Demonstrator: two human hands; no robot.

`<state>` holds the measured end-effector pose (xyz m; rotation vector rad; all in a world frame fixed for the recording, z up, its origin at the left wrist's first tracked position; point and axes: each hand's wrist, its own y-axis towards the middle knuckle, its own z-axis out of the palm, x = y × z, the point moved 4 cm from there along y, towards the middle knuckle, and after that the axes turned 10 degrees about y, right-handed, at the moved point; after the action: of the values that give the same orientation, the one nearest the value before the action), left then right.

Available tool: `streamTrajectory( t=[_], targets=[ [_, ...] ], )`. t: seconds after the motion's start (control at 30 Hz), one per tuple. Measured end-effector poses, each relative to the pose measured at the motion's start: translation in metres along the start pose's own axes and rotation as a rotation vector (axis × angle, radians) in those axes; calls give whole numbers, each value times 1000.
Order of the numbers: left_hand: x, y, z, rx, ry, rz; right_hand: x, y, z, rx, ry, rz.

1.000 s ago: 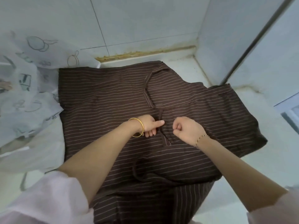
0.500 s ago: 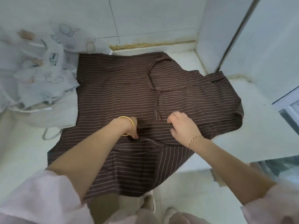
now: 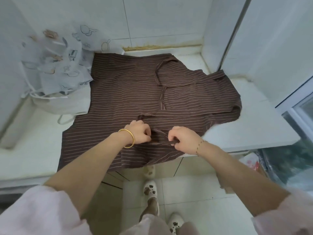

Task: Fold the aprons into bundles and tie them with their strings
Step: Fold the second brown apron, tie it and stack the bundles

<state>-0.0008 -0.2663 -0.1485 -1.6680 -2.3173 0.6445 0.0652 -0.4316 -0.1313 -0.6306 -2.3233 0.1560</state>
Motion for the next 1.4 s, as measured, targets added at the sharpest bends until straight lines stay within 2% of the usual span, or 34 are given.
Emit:
streamTrajectory(
  t=[0.13, 0.23, 0.37, 0.43, 0.53, 0.63, 0.7, 0.8, 0.87, 0.93, 1.03, 1.17, 1.27, 1.4],
  targets=[
    [-5, -9, 5, -72, -41, -79, -11, -23, 10, 238, -57, 60],
    [-5, -14, 11, -123, 73, -144, -23, -36, 24, 466, -235, 139],
    [-5, -24, 30, 61, 121, -195, -39, -50, 45, 694, -510, 247],
    [-8, -28, 35, 136, 89, -158, -47, -52, 51, 738, -493, 347],
    [-12, -35, 31, 180, -120, -178, -54, -57, 54, 762, -501, 441],
    [-12, -31, 17, -28, -198, -183, -55, -61, 48, 718, -414, 505],
    [-15, -27, 9, -150, -297, -178, -50, -56, 41, 602, -298, 525],
    [-29, -18, 4, -157, -466, -133, -37, -43, 26, 270, -300, 441],
    [-37, -9, 8, -102, -401, -99, -33, -38, 17, 35, -224, 393],
    [-42, -3, 14, -50, -330, -75, -31, -35, 10, -91, -165, 350],
    [-40, 1, 15, -85, -355, -126, -36, -34, 10, -172, -134, 293],
    [-27, -2, 9, -174, -251, -226, -48, -37, 12, -138, -125, 281],
    [-27, -7, 14, -173, -297, -183, -51, -41, 13, -160, -117, 263],
    [-44, -17, 10, -378, -238, -43, -55, -46, 11, -242, -105, 222]
  ],
)
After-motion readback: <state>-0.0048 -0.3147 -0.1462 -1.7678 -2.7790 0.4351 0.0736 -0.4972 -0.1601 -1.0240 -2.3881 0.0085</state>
